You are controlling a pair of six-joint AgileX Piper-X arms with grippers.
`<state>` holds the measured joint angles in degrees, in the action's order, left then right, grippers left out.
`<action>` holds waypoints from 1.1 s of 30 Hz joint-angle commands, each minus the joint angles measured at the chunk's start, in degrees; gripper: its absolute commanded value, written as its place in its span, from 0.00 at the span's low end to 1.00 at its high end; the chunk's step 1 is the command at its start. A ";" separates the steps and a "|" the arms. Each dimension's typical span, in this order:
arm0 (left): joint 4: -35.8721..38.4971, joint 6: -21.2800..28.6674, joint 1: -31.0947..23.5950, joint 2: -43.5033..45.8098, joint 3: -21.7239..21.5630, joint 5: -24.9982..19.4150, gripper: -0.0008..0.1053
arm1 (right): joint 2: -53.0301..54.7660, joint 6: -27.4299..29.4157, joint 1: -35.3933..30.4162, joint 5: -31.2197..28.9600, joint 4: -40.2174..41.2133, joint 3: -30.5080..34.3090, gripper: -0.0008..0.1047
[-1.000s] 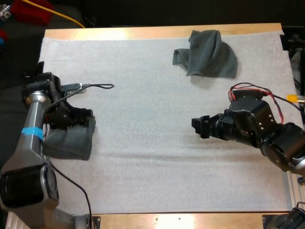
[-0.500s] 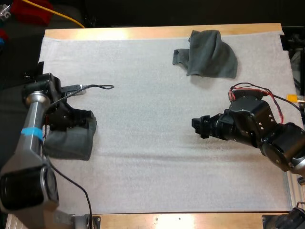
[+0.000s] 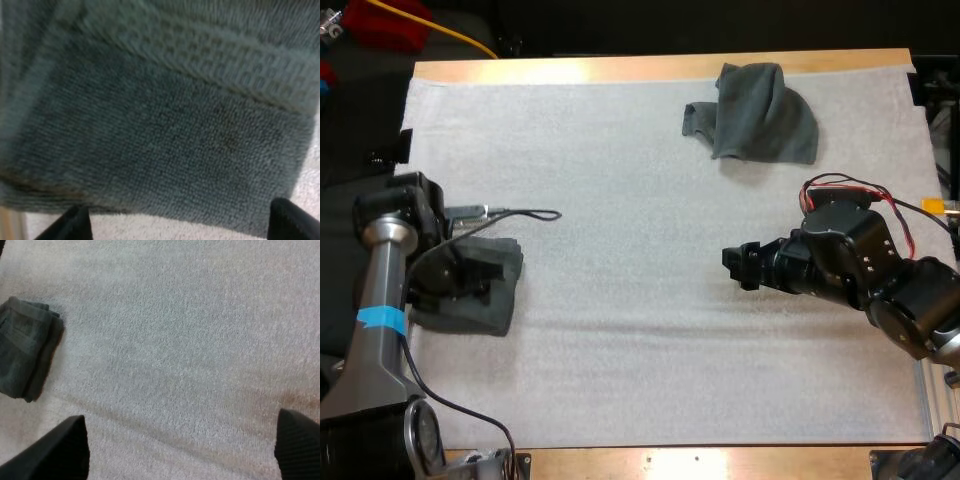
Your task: Pick towel from pile, fold and stack
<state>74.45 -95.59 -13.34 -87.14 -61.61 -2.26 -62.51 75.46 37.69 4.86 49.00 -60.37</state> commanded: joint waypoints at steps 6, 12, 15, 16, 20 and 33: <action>-2.87 -0.08 0.28 0.21 3.08 -1.00 0.66 | 0.07 0.14 -0.13 0.42 0.08 -0.41 0.71; -6.47 -0.08 0.28 0.21 6.94 -1.00 0.66 | 0.07 0.14 -0.13 0.42 0.08 -0.41 0.71; -6.99 -0.08 0.28 0.21 7.71 -0.73 0.66 | 0.07 0.14 -0.13 0.42 0.08 -0.41 0.71; -7.31 -0.11 0.28 0.21 7.89 -0.56 0.66 | 0.07 0.14 -0.13 0.42 0.08 -0.41 0.71; -7.64 -0.49 0.28 0.21 7.92 1.07 0.66 | 0.07 0.14 -0.13 0.42 0.08 -0.41 0.71; -4.86 0.70 0.28 6.38 -0.97 11.78 0.66 | 0.07 0.16 -0.13 0.42 0.08 -0.41 0.71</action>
<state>69.13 -95.26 -13.34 -82.17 -61.99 8.84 -62.51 75.46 37.69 4.86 49.00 -60.37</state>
